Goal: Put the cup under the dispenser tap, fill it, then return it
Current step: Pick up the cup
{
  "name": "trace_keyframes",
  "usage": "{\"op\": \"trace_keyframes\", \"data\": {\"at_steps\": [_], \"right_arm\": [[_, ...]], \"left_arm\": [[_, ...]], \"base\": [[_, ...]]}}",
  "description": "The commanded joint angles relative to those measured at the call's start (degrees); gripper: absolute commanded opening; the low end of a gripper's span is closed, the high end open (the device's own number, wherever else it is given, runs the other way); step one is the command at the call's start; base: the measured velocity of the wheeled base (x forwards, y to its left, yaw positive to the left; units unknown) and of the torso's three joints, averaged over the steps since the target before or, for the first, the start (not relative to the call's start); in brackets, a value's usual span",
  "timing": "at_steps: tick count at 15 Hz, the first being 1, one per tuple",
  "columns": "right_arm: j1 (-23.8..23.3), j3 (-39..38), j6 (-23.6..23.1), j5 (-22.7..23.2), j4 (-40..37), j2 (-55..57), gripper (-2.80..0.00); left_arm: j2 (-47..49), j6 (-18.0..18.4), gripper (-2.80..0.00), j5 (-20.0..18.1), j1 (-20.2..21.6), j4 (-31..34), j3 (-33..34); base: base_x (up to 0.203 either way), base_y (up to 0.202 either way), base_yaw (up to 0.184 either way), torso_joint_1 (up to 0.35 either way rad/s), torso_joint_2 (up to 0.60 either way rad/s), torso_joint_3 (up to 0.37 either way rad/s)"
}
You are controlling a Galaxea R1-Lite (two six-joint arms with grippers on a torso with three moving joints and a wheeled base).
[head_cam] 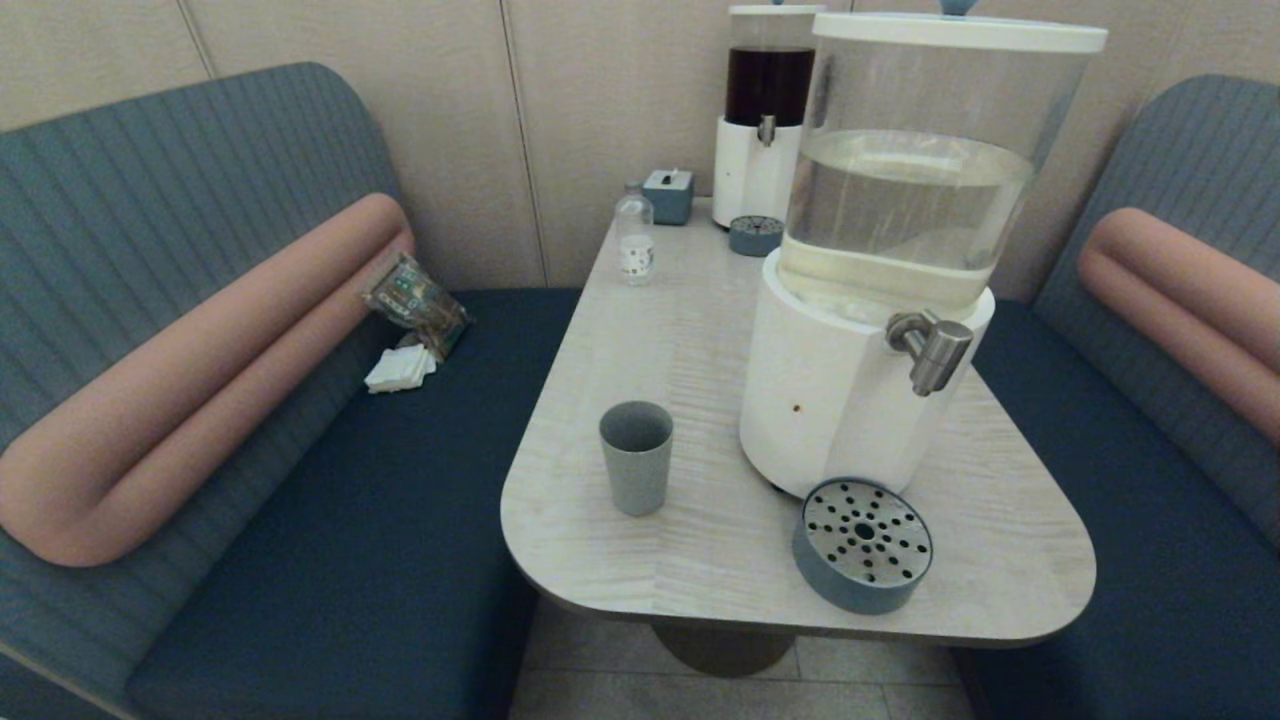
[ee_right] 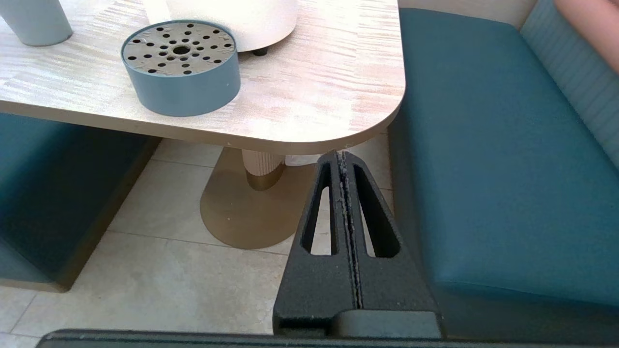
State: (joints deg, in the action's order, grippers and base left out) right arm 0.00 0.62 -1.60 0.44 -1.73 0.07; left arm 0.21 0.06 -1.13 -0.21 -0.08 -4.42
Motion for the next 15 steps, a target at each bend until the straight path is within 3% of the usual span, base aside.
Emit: {"op": "trace_keyframes", "data": {"at_steps": [1, 2, 5, 8, 10, 12, 15], "right_arm": [[0.0, 0.0, -0.1, 0.0, 0.0, 0.0, -2.8], [0.0, 0.0, -0.1, 0.0, 0.0, 0.0, -2.8], [0.0, 0.0, -0.1, 0.0, 0.0, 0.0, -2.8], [0.0, 0.0, 0.0, 0.0, 0.0, 0.0, -2.8], [0.0, 0.0, 0.0, 0.0, 0.0, 0.0, -2.8], [0.0, 0.0, 0.0, 0.0, 0.0, 0.0, -2.8], [0.0, 0.0, 0.0, 0.0, 0.0, 0.0, -2.8]], "left_arm": [[3.3, -1.9, -2.8, -0.6, 0.0, 0.9, -8.5], [5.0, -2.3, -2.8, -0.8, -0.1, 1.1, -10.7], [23.2, -4.9, -2.8, -4.0, -1.5, 1.5, -26.8], [40.2, -6.6, -2.8, -17.0, -3.8, -3.2, -37.0], [48.2, -6.3, -2.8, -26.2, -4.5, -17.1, -35.8], [55.3, -6.1, -2.8, -32.5, -4.8, -31.1, -29.2], [68.2, -5.6, -2.8, -40.7, -4.9, -47.5, -25.0]], "base": [[0.0, 0.0, 0.0, 0.0, 0.0, 0.0], [0.0, 0.0, 0.0, 0.0, 0.0, 0.0], [0.0, 0.0, 0.0, 0.0, 0.0, 0.0], [0.0, 0.0, 0.0, 0.0, 0.0, 0.0], [0.0, 0.0, 0.0, 0.0, 0.0, 0.0], [0.0, 0.0, 0.0, 0.0, 0.0, 0.0], [0.0, 0.0, 0.0, 0.0, 0.0, 0.0]]}}
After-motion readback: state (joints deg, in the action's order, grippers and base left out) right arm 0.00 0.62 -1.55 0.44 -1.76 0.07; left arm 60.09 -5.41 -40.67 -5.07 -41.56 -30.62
